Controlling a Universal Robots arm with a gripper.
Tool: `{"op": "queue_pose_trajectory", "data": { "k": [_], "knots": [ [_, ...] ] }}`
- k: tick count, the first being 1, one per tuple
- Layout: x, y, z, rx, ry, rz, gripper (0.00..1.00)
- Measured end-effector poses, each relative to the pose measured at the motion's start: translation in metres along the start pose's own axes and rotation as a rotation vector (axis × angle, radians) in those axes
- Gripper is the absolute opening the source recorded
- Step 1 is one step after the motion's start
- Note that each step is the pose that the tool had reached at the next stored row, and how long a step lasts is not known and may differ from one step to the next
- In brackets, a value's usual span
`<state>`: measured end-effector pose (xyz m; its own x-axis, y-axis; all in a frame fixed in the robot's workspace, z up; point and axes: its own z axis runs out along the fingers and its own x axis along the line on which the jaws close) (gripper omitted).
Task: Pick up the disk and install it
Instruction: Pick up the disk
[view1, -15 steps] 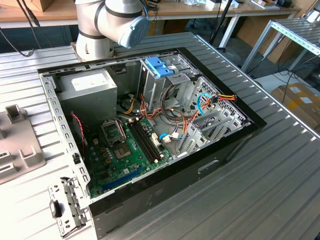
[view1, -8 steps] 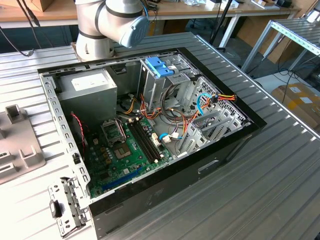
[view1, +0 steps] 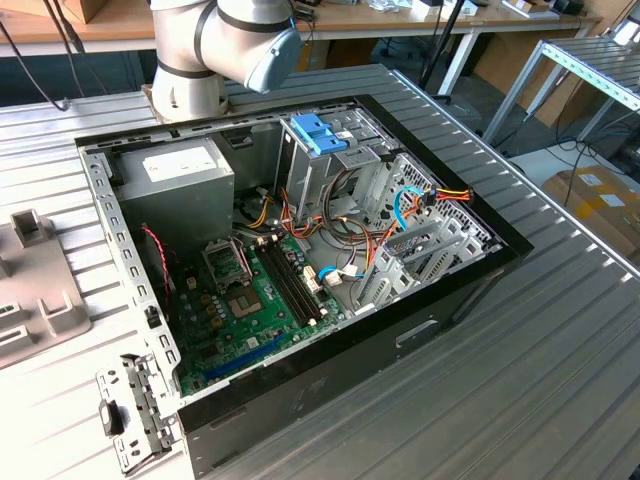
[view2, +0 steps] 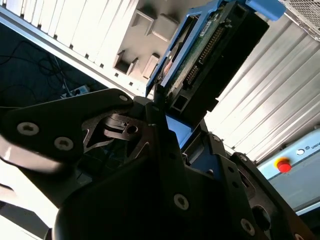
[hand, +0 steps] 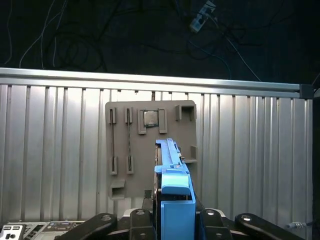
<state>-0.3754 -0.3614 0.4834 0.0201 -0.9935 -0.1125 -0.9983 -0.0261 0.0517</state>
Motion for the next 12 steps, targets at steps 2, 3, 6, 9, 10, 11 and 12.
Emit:
{"op": "queue_pose_trajectory", "data": {
  "k": [2,3,6,9,10,11,12],
  "knots": [
    [-0.0004,-0.0008,-0.0035,-0.0007,-0.0001,0.000,0.37],
    [-0.0005,-0.0009,-0.0049,-0.0007,-0.0002,0.000,0.37],
    [-0.0013,-0.0013,-0.0121,-0.0015,-0.0005,0.000,0.37],
    [-0.0014,-0.0014,-0.0130,-0.0016,-0.0018,0.000,0.37],
    [-0.0014,-0.0014,-0.0130,-0.0016,-0.0018,0.000,0.37],
    [-0.0014,-0.0014,-0.0130,-0.0016,-0.0018,0.000,0.37],
    [-0.0014,-0.0014,-0.0130,-0.0017,-0.0019,0.000,0.37]
  ]
}}
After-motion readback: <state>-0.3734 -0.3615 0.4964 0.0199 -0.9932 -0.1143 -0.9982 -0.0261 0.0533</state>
